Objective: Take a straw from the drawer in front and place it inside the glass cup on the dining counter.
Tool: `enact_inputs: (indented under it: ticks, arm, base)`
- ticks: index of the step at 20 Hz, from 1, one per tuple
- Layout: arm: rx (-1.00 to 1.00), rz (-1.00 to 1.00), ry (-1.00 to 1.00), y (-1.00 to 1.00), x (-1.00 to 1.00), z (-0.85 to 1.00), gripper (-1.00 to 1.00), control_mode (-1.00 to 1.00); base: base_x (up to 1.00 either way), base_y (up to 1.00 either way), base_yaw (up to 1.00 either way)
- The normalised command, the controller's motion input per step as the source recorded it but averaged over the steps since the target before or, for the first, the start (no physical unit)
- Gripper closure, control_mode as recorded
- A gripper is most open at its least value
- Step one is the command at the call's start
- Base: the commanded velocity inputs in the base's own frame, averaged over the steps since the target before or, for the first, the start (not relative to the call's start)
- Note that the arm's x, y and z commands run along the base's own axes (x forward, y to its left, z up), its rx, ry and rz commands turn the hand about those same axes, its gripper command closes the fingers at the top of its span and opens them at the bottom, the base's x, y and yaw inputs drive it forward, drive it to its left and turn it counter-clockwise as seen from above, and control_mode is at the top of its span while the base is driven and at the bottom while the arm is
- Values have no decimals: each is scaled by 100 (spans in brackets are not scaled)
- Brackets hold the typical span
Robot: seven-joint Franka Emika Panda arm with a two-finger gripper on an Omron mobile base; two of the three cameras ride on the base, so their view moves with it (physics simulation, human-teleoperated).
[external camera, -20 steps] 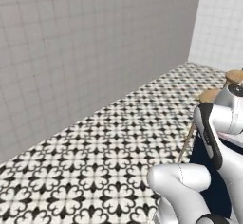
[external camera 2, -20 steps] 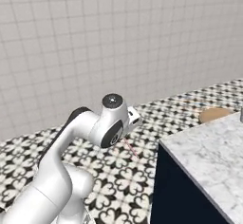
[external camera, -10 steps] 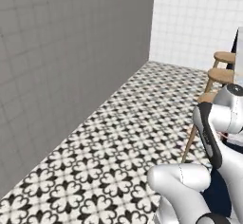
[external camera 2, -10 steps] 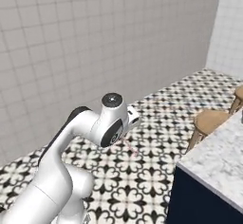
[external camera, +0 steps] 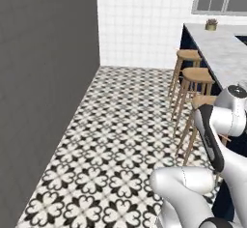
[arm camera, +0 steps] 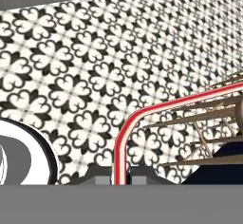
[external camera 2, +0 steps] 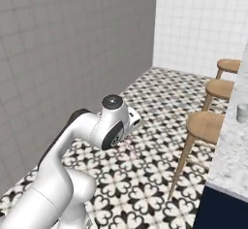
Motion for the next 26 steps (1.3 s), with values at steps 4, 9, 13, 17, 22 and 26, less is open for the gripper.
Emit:
enact_inputs:
  ticks: [4,9,13,17,22,26]
  arm:
    - [0,0,0,0,0,0,100,100]
    - [0,0,0,0,0,0,100,100]
    - [0,0,0,0,0,0,100,100]
    - [0,0,0,0,0,0,100,100]
    - [0,0,0,0,0,0,100,100]
    - [0,0,0,0,0,0,100,100]
  base:
    - [91,57,-62]
    - [90,57,-63]
    - [89,55,-64]
    - [84,57,-65]
    - [76,66,-65]
    - [65,67,-64]
